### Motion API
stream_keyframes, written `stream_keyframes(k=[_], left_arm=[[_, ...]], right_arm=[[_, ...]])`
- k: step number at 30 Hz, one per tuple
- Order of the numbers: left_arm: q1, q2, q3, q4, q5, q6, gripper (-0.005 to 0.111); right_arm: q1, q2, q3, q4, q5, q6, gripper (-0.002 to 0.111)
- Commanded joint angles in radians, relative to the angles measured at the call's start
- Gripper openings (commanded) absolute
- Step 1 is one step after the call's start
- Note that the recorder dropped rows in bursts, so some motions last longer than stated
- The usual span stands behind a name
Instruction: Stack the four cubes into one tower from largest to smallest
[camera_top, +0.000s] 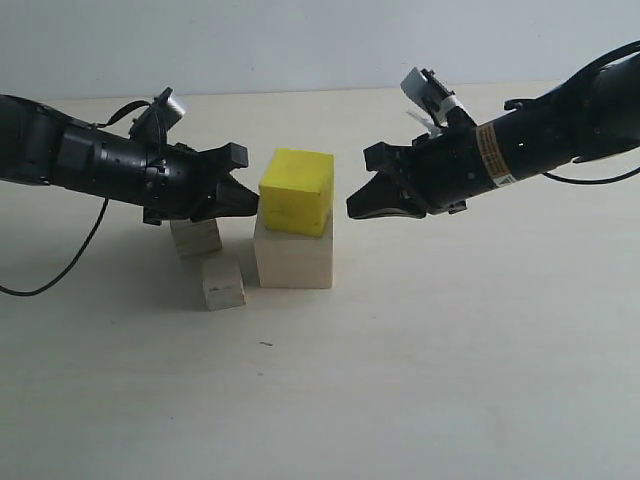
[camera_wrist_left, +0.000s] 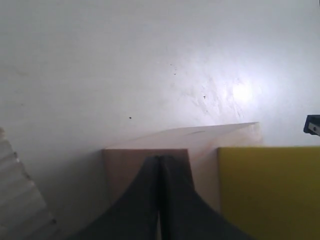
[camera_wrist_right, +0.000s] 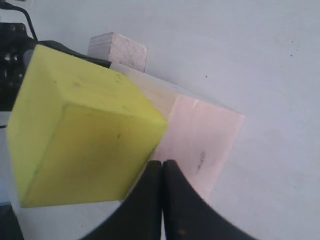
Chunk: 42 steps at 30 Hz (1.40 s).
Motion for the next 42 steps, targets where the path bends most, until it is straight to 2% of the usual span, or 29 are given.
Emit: stream_keyframes(k=[1,4,14,18,22,28,42], left_arm=[[-0.005,-0.008,-0.007,0.016,0.041,-0.015,0.0],[-0.005,-0.008,-0.007,0.027,0.039,-0.015,0.0],[-0.005,-0.008,-0.007,0.027,0.027,-0.015,0.0],[-0.005,-0.008,-0.007,0.027,0.028,-0.012,0.0],[-0.005,-0.008,-0.007,0.027,0.026,-0.013,0.0],[-0.005,-0.008,-0.007,0.027,0.022,-0.013,0.0],[-0.005,-0.008,-0.007,0.025,0.001,-0.013,0.0]], right_arm=[[0.001,-0.095,0.001,0.003,0.013,-0.006,0.0],[0.001,-0.161,0.001,0.003,-0.003,0.046,0.0],[0.001,-0.171,0.001,0.003,-0.048,0.1,0.0],[0.001,-0.171,0.004,0.003,-0.09,0.1,0.0],[0.001,-0.171,0.031,0.003,-0.046,0.1,0.0],[0.001,-0.171,0.07,0.003,-0.097,0.097,0.0],[0.001,-0.171,0.069,0.003,-0.084,0.079,0.0]])
